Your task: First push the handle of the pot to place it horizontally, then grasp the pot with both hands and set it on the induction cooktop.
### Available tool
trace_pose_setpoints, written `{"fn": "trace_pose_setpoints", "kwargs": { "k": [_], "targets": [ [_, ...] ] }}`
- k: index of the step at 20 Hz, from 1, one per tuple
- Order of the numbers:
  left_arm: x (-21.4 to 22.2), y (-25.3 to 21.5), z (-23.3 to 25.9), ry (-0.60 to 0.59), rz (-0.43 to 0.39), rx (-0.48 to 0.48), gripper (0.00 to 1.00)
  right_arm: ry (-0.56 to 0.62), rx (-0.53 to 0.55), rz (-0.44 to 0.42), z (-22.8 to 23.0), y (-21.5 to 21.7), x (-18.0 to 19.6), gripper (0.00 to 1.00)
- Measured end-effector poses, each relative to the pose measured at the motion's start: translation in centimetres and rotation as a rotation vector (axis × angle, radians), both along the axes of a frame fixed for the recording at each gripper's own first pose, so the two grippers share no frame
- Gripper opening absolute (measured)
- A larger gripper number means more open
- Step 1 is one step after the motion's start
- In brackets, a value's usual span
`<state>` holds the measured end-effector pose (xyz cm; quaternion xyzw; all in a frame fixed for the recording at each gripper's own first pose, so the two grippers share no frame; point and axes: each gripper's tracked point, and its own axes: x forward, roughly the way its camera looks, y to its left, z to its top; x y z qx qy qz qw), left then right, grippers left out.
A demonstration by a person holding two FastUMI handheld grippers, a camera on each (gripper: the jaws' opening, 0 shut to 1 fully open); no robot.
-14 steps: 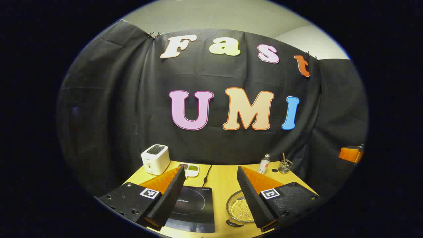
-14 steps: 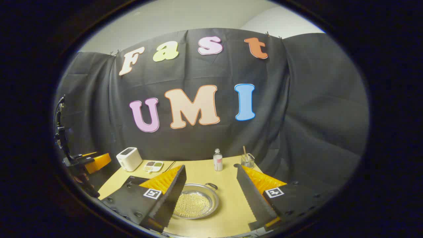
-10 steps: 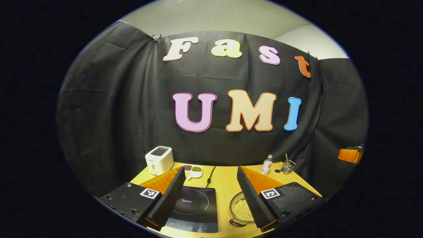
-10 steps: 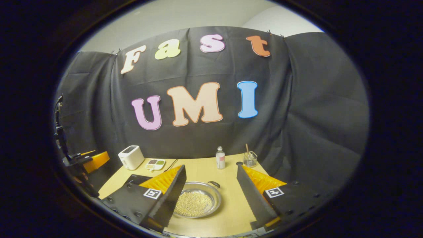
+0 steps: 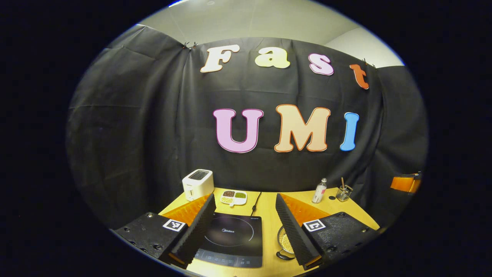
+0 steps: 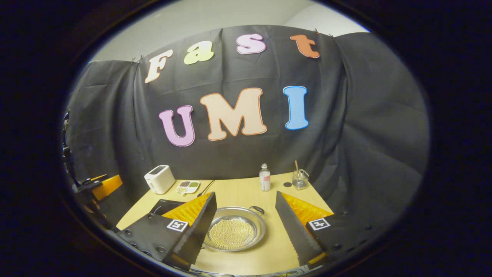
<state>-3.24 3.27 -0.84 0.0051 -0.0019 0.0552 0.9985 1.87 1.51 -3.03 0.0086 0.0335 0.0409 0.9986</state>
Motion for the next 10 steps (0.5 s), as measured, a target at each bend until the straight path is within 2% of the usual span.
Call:
{"fn": "trace_pose_setpoints", "kwargs": {
  "k": [1,6,10],
  "targets": [
    [-0.2,0.3,-0.2,0.005,0.011,-0.001,0.92,0.003,0.001,0.005,-0.1,0.1,0.1,0.93],
    [-1.3,2.2,-0.9,0.015,0.07,-0.024,0.92,0.036,-0.025,0.033,-0.8,1.0,1.7,0.93],
    [-1.8,4.1,-1.0,0.016,0.115,-0.009,0.92,0.144,-0.02,0.092,-4.0,3.2,2.4,0.93]
  ]
}}
